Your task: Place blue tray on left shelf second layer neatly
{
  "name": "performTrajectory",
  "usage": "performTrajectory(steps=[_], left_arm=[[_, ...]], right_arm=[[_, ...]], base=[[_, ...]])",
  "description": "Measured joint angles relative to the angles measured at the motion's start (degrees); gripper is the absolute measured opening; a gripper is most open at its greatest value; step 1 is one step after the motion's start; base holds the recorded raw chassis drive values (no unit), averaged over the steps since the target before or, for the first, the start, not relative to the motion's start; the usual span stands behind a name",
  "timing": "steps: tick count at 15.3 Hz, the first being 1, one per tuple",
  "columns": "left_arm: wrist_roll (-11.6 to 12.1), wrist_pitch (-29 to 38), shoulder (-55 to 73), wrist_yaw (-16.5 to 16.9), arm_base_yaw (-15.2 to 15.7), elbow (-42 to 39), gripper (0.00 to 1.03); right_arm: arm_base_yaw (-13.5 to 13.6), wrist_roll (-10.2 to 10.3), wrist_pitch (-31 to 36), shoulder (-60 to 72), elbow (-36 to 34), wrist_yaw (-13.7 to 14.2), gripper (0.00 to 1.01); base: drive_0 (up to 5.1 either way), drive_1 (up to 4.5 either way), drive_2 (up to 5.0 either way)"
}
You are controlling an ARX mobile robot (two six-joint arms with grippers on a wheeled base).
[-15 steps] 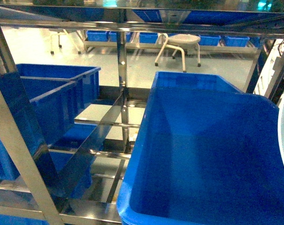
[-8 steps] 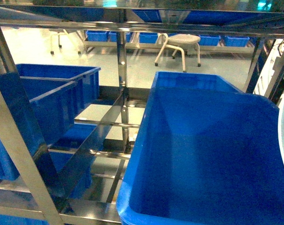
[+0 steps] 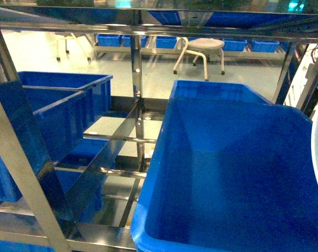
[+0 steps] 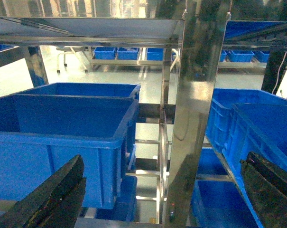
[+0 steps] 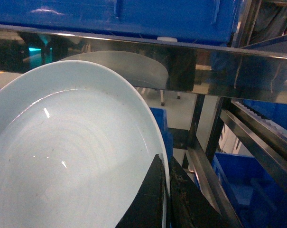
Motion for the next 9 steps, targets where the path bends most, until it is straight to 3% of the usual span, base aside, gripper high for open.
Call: performTrajectory(steps=[3,5,9], left_arm=[[0.0,0.0,0.0,0.0,0.0,0.0,0.98],[0.0,0.0,0.0,0.0,0.0,0.0,0.98],[0.0,0.0,0.0,0.0,0.0,0.0,0.98]], right_arm=[[-0.17,-0.02,-0.33,-0.02,0.0,-0.46,0.02],[-2.01,0.0,-1.46,-0.15,0.0,-2.23,0.02],[-1.75,-0.04,-0.39,2.27,-0.94,-3.02,0.02]], base=[[0.0,0.0,0.0],[0.0,0.0,0.0],[0.0,0.0,0.0]])
